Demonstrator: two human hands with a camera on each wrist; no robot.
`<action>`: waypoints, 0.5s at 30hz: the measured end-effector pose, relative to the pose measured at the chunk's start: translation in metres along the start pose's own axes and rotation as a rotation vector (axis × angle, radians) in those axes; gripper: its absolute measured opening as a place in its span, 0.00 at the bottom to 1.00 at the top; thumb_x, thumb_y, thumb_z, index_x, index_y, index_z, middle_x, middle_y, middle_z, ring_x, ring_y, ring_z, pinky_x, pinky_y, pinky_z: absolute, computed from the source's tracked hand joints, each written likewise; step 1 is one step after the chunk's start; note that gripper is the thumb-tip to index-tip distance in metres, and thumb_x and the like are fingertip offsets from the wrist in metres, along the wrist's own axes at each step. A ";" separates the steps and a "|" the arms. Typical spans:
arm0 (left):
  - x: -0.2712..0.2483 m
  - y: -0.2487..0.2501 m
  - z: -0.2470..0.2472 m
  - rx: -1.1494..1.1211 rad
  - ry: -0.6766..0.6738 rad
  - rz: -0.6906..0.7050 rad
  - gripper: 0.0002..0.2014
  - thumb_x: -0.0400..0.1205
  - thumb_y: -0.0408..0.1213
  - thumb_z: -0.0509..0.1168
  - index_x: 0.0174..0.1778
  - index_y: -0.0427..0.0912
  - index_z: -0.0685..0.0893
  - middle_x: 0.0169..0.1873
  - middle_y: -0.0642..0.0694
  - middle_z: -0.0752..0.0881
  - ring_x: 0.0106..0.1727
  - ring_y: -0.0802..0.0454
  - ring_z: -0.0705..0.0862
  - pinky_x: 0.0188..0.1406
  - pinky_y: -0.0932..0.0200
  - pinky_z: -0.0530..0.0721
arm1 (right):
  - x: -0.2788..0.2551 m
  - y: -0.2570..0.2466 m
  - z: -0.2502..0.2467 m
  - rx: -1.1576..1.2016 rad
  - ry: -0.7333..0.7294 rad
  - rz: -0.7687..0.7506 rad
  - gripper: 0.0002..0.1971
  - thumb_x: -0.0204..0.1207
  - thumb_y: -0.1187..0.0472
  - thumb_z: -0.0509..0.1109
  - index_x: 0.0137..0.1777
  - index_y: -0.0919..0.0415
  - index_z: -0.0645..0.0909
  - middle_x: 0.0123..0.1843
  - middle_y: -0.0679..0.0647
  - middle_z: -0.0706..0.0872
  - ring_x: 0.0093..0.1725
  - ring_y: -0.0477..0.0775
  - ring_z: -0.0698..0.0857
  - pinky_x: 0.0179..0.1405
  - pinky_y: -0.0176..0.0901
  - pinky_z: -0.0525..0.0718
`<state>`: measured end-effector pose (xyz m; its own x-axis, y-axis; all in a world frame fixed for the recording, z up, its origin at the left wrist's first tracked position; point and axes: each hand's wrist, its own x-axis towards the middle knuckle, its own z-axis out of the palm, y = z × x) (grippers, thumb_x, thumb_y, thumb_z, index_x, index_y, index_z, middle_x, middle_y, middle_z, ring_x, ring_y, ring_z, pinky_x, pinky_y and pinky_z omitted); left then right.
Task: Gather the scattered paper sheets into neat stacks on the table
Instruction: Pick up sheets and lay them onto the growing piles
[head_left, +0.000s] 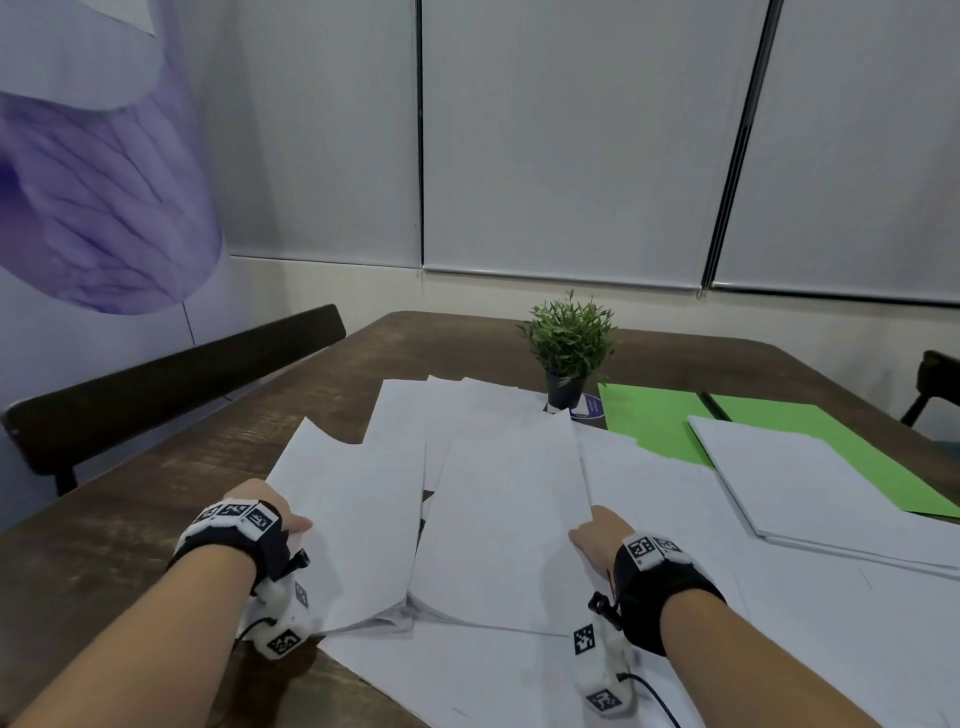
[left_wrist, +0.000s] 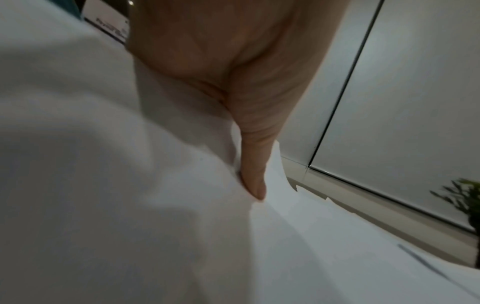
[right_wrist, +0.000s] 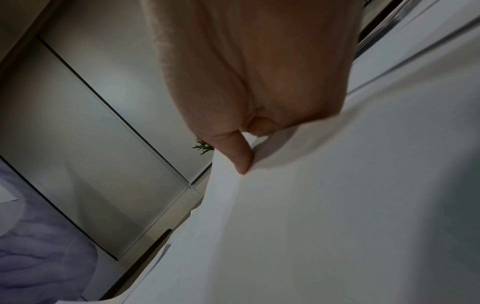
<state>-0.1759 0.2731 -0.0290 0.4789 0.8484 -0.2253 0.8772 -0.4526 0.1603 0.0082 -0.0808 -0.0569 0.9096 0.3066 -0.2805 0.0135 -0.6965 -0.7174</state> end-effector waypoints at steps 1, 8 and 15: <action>-0.005 -0.003 -0.002 -0.040 0.007 0.020 0.22 0.70 0.52 0.77 0.45 0.37 0.84 0.45 0.44 0.88 0.46 0.47 0.86 0.43 0.58 0.80 | -0.001 0.001 0.000 0.026 0.003 0.004 0.24 0.82 0.68 0.60 0.78 0.64 0.67 0.74 0.63 0.75 0.71 0.61 0.77 0.34 0.28 0.71; -0.031 0.004 -0.042 -0.231 0.372 0.223 0.24 0.72 0.45 0.75 0.60 0.45 0.77 0.55 0.43 0.85 0.56 0.42 0.83 0.52 0.50 0.82 | -0.008 -0.001 -0.001 0.083 0.014 -0.021 0.20 0.82 0.68 0.60 0.74 0.63 0.70 0.71 0.64 0.78 0.67 0.62 0.79 0.36 0.35 0.75; -0.109 0.046 -0.113 -0.491 0.767 0.505 0.17 0.73 0.47 0.73 0.43 0.48 0.70 0.39 0.44 0.83 0.46 0.36 0.83 0.38 0.51 0.73 | -0.017 -0.001 -0.011 0.047 -0.003 -0.058 0.04 0.80 0.69 0.59 0.48 0.59 0.70 0.41 0.53 0.77 0.44 0.56 0.77 0.39 0.39 0.72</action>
<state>-0.1911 0.1909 0.1114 0.4858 0.6160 0.6201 0.3884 -0.7877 0.4782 -0.0032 -0.0927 -0.0446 0.9064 0.3479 -0.2396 0.0468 -0.6463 -0.7616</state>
